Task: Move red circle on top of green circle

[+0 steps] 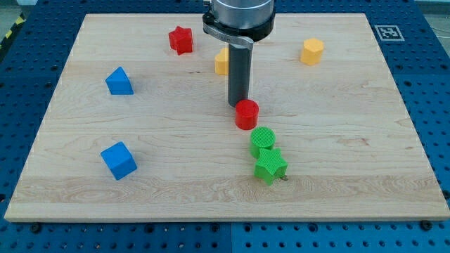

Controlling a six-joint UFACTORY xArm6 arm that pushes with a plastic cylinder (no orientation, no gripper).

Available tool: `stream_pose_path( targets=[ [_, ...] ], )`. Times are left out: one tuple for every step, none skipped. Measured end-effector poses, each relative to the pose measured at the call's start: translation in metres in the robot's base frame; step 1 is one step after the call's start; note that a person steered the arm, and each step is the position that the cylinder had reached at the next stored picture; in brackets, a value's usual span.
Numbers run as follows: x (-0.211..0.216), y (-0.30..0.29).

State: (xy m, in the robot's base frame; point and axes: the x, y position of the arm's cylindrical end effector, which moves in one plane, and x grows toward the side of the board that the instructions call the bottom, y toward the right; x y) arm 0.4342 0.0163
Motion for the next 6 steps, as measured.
stream_pose_path(
  targets=[
    [0.002,0.015],
    [-0.007,0.001],
    [-0.008,-0.031],
    [0.004,-0.031],
    [0.014,-0.017],
    [0.026,-0.001]
  ],
)
